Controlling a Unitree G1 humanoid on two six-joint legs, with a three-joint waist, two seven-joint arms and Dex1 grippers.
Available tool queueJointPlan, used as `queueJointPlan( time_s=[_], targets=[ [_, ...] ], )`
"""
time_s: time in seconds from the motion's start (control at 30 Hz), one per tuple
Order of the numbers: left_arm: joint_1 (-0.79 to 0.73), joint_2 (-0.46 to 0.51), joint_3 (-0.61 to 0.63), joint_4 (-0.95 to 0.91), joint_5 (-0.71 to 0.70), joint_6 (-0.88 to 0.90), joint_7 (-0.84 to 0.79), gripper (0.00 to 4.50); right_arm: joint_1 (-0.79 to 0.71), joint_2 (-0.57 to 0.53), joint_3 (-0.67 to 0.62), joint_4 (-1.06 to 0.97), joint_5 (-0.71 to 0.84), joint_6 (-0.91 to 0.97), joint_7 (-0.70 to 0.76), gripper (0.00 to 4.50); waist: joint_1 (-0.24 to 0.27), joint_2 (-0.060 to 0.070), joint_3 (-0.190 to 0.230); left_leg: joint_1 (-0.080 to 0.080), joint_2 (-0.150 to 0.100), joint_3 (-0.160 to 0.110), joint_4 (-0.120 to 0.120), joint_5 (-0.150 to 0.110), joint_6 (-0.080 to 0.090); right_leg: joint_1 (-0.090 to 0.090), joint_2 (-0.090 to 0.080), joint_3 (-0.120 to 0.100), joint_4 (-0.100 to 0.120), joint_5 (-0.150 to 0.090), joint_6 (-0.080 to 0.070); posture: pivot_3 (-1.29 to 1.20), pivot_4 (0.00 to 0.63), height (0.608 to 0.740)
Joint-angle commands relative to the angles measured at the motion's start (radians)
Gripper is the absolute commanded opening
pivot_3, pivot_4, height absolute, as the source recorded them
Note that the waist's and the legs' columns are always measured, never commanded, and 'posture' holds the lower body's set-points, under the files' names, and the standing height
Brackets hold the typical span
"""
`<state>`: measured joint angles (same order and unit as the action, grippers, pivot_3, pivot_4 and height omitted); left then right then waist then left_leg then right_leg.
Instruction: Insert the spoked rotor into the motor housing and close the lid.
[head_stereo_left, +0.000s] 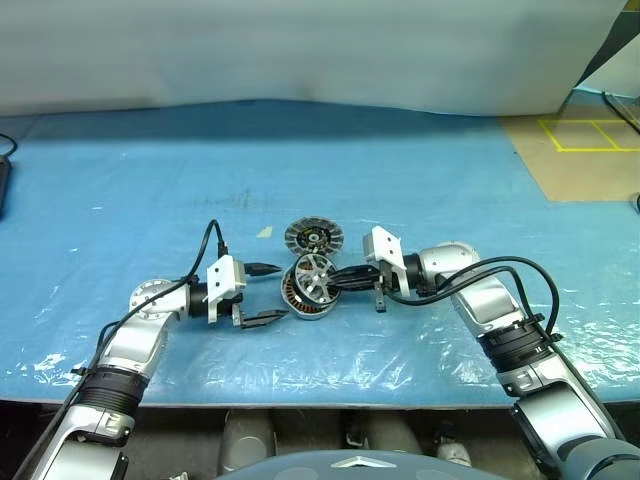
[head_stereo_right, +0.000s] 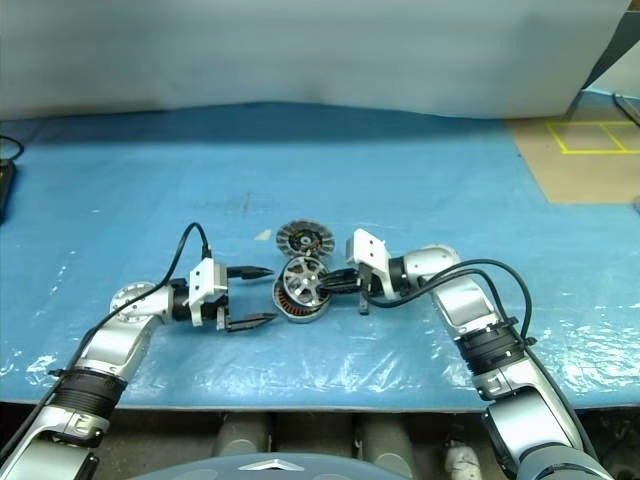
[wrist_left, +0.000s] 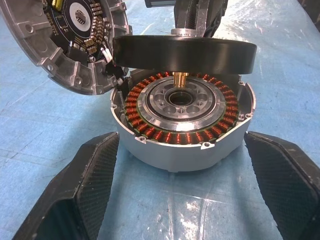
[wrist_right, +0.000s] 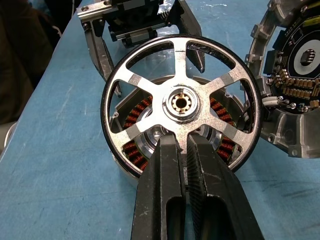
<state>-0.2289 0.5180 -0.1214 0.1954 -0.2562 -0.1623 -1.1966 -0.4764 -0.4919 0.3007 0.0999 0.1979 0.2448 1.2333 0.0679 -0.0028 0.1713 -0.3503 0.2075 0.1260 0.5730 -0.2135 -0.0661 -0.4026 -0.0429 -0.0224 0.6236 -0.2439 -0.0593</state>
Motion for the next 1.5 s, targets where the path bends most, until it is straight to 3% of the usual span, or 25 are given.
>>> queueJointPlan(
  time_s=[0.03, 0.17, 0.5, 0.6, 0.73, 1.1, 1.23, 1.5],
  targets=[
    [-0.012, 0.004, 0.011, -0.005, -0.013, -0.011, -0.005, 4.23, -0.004, -0.005, -0.002, -0.034, 0.012, -0.001, 0.011, 0.73, 0.000, 0.000, 0.000, 0.000, 0.000, 0.000, 0.000, 0.000, 0.000, 0.000, 0.000, 0.000, 0.000, 0.000, 0.000, 0.00, 0.150, 0.740],
    [-0.013, 0.005, 0.010, -0.008, -0.014, -0.008, -0.005, 4.23, -0.013, 0.004, -0.013, -0.045, 0.016, -0.004, 0.001, 1.98, 0.000, 0.000, 0.000, 0.000, 0.000, 0.000, 0.000, 0.000, 0.000, 0.000, 0.000, 0.000, 0.000, 0.000, 0.000, 0.00, 0.150, 0.740],
    [-0.011, -0.004, 0.007, 0.024, -0.006, -0.033, -0.006, 4.23, -0.022, 0.006, -0.044, -0.084, 0.083, 0.053, 0.014, 1.98, 0.000, 0.000, 0.000, 0.000, 0.000, 0.000, 0.000, 0.000, 0.000, 0.000, 0.000, 0.000, 0.000, 0.000, 0.000, 0.00, 0.150, 0.740],
    [-0.014, -0.006, 0.008, 0.042, -0.005, -0.044, -0.010, 4.23, -0.027, 0.018, -0.048, -0.071, 0.095, 0.063, 0.004, 1.39, 0.000, 0.000, 0.000, 0.000, 0.000, 0.000, 0.000, 0.000, 0.000, 0.000, 0.000, 0.000, 0.000, 0.000, 0.000, 0.00, 0.150, 0.740],
    [-0.015, 0.002, 0.014, 0.036, -0.012, -0.038, -0.015, 4.23, -0.045, 0.065, -0.029, -0.011, 0.084, 0.052, -0.014, 0.10, -0.001, 0.000, 0.000, 0.000, 0.000, 0.000, 0.000, 0.000, 0.000, 0.000, 0.000, 0.000, 0.000, 0.000, 0.000, 0.00, 0.150, 0.740],
    [0.042, 0.040, 0.025, -0.125, -0.042, 0.053, 0.015, 4.23, -0.059, 0.140, 0.031, 0.096, 0.004, 0.025, -0.061, 0.10, -0.001, 0.000, 0.000, 0.000, 0.000, 0.000, 0.000, 0.000, 0.000, 0.000, 0.000, 0.000, 0.000, 0.000, 0.000, 0.00, 0.150, 0.740],
    [0.031, 0.022, 0.012, -0.073, -0.024, 0.025, 0.021, 4.23, -0.039, 0.118, 0.085, 0.160, -0.092, -0.039, -0.086, 0.10, -0.001, 0.000, 0.000, 0.001, 0.000, 0.000, 0.000, -0.002, -0.004, 0.000, 0.000, 0.000, 0.000, 0.000, 0.000, 0.00, 0.150, 0.740],
    [-0.027, 0.000, 0.009, 0.053, -0.008, -0.030, -0.003, 4.23, -0.031, 0.096, 0.087, 0.174, -0.112, -0.074, -0.099, 0.10, -0.001, 0.000, -0.001, 0.006, 0.000, 0.000, 0.000, -0.002, -0.004, 0.008, -0.001, 0.000, 0.000, 0.000, 0.000, 0.00, 0.150, 0.740]
  ],
)
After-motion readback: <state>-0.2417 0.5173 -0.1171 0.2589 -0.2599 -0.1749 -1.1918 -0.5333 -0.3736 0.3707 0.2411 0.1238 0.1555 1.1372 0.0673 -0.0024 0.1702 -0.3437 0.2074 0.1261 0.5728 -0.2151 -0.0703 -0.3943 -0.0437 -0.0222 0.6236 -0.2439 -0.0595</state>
